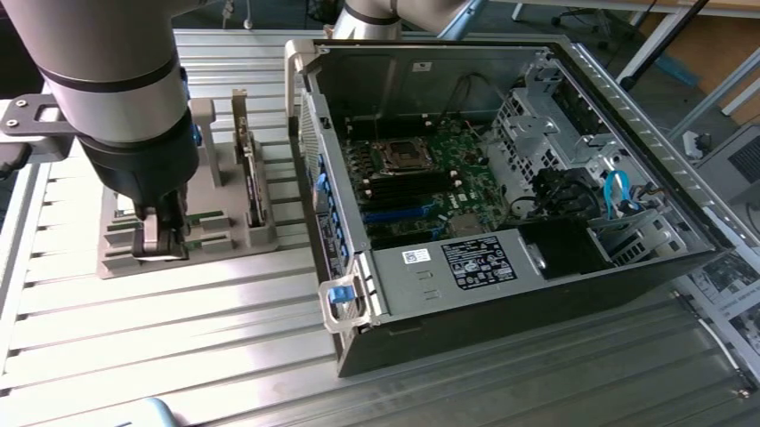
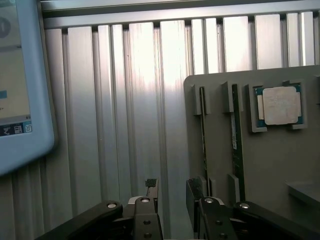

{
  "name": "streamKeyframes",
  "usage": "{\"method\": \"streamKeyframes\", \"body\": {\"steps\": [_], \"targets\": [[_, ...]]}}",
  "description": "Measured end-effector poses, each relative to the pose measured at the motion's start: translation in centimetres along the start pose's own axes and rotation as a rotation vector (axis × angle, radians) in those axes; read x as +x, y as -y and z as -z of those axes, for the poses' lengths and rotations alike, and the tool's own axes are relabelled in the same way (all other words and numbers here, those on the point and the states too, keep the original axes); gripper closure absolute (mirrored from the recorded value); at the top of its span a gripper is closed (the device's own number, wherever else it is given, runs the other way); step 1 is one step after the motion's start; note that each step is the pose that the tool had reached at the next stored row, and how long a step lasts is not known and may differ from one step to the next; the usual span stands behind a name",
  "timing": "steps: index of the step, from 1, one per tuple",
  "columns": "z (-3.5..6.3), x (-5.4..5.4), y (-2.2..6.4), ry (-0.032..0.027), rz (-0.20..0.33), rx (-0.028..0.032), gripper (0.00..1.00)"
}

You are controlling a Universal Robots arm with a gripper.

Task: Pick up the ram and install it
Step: 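Pick up the ram and move it above insertion slot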

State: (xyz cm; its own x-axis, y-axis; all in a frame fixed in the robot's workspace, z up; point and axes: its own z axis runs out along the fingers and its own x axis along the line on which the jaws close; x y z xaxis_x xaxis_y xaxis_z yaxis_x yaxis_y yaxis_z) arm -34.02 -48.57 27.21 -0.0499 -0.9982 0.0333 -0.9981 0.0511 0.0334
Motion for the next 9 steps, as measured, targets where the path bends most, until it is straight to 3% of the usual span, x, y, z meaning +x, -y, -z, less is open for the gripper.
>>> {"method": "streamKeyframes", "body": {"steps": [9], "targets": [[-0.38, -0.61, -0.02, -0.0014, 0.0, 0.0001, 0.64]]}}
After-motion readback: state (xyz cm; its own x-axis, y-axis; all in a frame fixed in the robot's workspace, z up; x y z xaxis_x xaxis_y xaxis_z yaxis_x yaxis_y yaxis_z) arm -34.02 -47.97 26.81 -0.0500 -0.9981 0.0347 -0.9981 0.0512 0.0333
